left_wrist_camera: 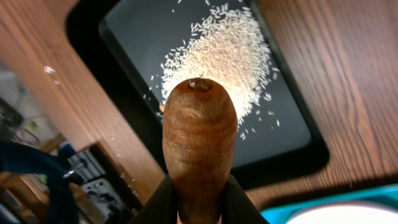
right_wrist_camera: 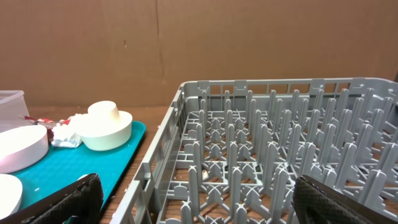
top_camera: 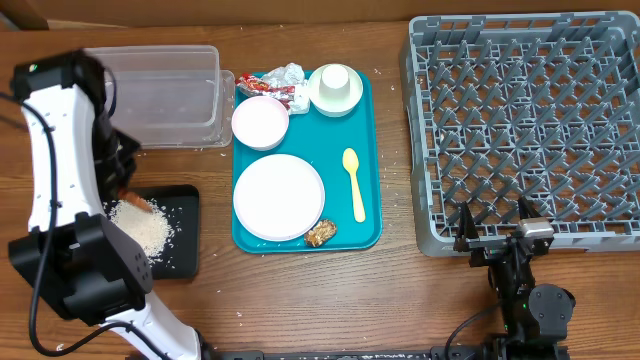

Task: Sort waste into correct bins and load items into the dishwasher
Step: 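Carry the carrot with the left gripper and drop it on the black tray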

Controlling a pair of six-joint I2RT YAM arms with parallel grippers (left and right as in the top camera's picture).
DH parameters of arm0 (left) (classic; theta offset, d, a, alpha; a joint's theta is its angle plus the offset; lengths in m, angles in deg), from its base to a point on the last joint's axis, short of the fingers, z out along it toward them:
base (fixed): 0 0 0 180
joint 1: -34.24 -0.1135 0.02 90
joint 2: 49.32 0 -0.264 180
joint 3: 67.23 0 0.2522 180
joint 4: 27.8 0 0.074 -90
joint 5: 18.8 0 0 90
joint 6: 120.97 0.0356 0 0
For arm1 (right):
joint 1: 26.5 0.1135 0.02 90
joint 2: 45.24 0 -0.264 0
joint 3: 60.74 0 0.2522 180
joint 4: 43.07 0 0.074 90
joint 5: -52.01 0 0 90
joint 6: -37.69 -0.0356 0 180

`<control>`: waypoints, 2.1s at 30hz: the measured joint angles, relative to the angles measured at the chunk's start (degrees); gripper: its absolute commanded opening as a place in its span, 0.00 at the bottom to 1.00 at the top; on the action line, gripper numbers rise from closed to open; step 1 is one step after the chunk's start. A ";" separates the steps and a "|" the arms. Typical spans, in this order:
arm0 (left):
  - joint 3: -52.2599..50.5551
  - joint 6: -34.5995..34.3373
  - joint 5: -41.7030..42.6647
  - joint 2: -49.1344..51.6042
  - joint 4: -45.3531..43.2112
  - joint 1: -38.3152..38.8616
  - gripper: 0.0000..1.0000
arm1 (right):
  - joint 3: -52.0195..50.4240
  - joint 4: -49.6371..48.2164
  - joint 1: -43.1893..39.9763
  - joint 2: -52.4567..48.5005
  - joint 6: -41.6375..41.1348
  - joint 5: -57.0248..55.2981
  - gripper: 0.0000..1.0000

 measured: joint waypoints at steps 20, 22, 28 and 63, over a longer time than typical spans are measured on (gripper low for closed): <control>-23.30 0.42 2.84 -0.02 -23.54 -5.66 0.31 | 0.00 0.04 0.00 0.00 0.00 -0.02 1.00; -24.11 0.44 2.64 -0.02 -24.28 -5.66 0.43 | 0.00 0.00 0.00 0.00 0.00 0.00 1.00; -24.70 0.85 1.92 -0.02 -24.48 -5.66 0.50 | 0.00 0.02 0.00 0.00 0.00 0.04 1.00; -10.97 6.88 18.10 -1.16 -18.49 56.41 0.54 | 0.00 0.02 0.00 0.00 -0.02 0.00 1.00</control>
